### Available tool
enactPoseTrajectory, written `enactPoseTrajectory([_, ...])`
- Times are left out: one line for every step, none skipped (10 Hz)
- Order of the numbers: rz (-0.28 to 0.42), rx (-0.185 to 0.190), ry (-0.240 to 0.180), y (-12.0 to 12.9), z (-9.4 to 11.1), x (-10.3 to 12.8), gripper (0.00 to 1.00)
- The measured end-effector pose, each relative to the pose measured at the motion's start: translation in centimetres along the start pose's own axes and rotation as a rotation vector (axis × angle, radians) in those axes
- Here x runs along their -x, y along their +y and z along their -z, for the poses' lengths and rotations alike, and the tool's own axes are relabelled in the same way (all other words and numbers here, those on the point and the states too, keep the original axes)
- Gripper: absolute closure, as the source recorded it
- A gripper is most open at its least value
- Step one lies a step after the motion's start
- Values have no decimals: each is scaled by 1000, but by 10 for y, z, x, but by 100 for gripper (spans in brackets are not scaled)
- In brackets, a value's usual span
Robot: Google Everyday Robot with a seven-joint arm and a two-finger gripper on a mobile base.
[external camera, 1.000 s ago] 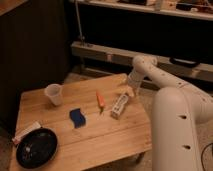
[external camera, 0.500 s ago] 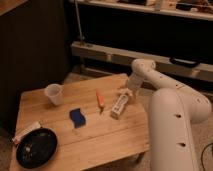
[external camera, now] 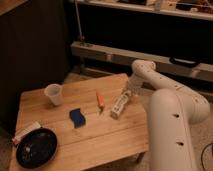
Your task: Stand the bottle upright
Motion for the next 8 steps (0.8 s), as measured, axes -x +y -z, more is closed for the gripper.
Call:
enactPoseTrajectory([0, 2, -1, 0, 0, 0, 51])
enactPoseTrajectory([4, 6, -3, 0, -2, 1, 51])
enactPoseTrajectory([9, 9, -3, 0, -1, 2, 51])
enactPoseTrajectory([16, 16, -1, 0, -2, 4, 51])
enactPoseTrajectory([27, 22, 3, 0, -3, 5, 51])
enactPoseTrajectory([37, 27, 7, -2, -3, 6, 51])
enactPoseTrajectory([46, 29, 11, -3, -3, 7, 51])
enactPoseTrajectory([56, 29, 17, -6, -2, 8, 51])
